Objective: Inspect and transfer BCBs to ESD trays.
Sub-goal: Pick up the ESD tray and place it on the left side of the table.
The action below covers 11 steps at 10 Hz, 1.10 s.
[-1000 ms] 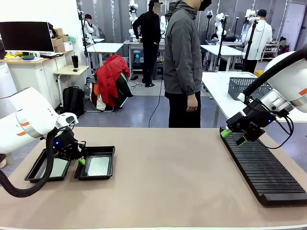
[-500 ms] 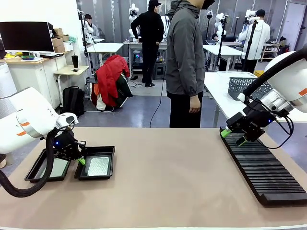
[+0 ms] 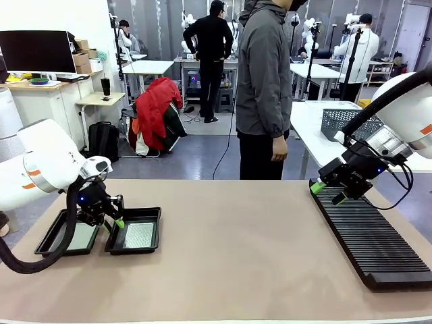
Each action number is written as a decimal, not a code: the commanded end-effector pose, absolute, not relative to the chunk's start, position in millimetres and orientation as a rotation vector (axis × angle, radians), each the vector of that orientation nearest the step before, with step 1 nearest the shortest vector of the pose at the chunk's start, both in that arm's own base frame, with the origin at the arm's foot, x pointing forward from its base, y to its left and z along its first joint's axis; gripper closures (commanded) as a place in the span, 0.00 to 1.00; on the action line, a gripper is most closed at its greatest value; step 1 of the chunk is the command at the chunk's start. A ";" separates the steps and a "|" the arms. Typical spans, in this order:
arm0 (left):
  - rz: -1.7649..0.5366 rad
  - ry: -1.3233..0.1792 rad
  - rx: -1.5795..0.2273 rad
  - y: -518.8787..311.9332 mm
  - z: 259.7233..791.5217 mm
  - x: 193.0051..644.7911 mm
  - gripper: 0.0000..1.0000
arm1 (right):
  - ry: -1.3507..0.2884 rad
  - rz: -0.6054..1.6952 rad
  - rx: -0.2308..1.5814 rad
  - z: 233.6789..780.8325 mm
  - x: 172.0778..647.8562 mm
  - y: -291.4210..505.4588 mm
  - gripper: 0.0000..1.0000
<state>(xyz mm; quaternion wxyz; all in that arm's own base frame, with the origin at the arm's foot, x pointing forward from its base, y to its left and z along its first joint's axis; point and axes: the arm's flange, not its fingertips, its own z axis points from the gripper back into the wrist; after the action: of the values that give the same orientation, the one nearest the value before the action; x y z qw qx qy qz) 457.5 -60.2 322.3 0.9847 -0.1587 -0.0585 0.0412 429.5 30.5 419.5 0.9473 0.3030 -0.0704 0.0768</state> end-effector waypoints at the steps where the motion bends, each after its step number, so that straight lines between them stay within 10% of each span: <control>1: 0.095 -0.109 -0.265 -63.5 345.3 443.8 0.41 | -0.148 0.135 0.615 420.2 430.4 32.9 0.00; 4: 0.116 -0.103 -0.134 -72.0 392.0 421.5 0.28 | -0.148 0.135 0.615 420.2 430.4 32.9 0.00; 5: 0.122 -0.096 -0.086 -72.4 407.2 414.7 0.06 | -0.148 0.135 0.615 420.2 430.4 32.9 0.00; 6: 0.120 -0.092 -0.037 -73.8 420.3 409.5 0.25 | -0.148 0.135 0.615 420.2 430.4 32.9 0.00; 7: 0.104 -0.083 -0.011 -77.4 433.3 404.9 0.00 | -0.148 0.135 0.615 420.2 430.4 32.9 0.00; 11: 0.098 -0.091 0.016 -87.4 455.9 400.0 0.00 | -0.148 0.135 0.615 420.2 430.4 32.9 0.00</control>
<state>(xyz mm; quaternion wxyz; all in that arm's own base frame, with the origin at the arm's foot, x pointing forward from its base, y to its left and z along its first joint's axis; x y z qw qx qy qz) 398.2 -88.7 454.9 0.9980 -0.0033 -0.0487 0.0390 429.5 30.5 419.4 0.9473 0.3030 -0.0703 0.0768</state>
